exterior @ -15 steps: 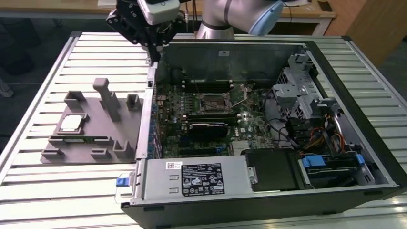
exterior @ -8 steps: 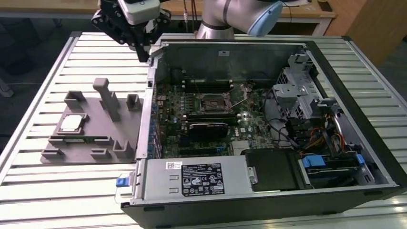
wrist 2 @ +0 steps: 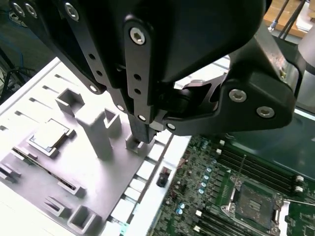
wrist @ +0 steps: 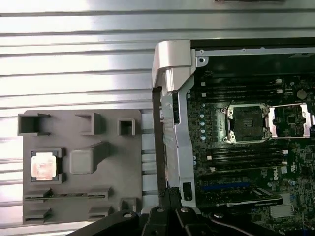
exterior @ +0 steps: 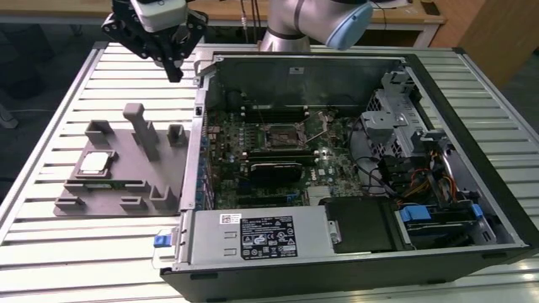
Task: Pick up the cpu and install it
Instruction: 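Reach for the cpu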
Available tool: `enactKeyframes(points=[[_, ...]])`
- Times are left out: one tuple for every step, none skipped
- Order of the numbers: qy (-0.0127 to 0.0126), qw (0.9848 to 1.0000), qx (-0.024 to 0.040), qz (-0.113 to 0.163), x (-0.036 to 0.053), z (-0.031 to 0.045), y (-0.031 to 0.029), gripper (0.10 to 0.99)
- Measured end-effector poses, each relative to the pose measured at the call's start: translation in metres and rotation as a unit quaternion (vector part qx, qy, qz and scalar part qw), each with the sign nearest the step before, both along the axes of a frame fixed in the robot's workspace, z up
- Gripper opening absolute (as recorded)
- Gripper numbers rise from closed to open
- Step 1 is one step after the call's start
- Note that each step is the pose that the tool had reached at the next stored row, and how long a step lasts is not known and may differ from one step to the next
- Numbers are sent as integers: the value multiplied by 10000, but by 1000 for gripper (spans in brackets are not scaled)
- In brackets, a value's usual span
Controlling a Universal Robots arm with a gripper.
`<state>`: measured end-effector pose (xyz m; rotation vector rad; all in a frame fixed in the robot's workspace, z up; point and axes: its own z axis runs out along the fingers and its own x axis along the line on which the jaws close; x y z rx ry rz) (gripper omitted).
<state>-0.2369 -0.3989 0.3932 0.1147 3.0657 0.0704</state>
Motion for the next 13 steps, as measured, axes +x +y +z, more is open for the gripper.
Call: enactKeyframes(points=[[-7, 10000, 0, -1, -31, 0, 0, 106], [-14, 10000, 0, 0, -60, 0, 0, 106], [-21, 10000, 0, 0, -89, 0, 0, 106], [-28, 10000, 0, 0, -118, 0, 0, 106], [-35, 10000, 0, 0, -148, 1, 0, 106], [-43, 10000, 0, 0, -178, 1, 0, 106], [-50, 10000, 1, 0, -208, 1, 0, 106], [-58, 10000, 1, 0, -239, 0, 0, 106], [-65, 10000, 1, 0, -271, 0, 0, 106], [-72, 10000, 1, 0, -301, 1, 0, 106], [-79, 10000, 1, 0, -331, 0, 0, 106], [-86, 10000, 1, 1, -360, 1, 0, 106], [-94, 10000, 2, 1, -389, 1, 0, 106]])
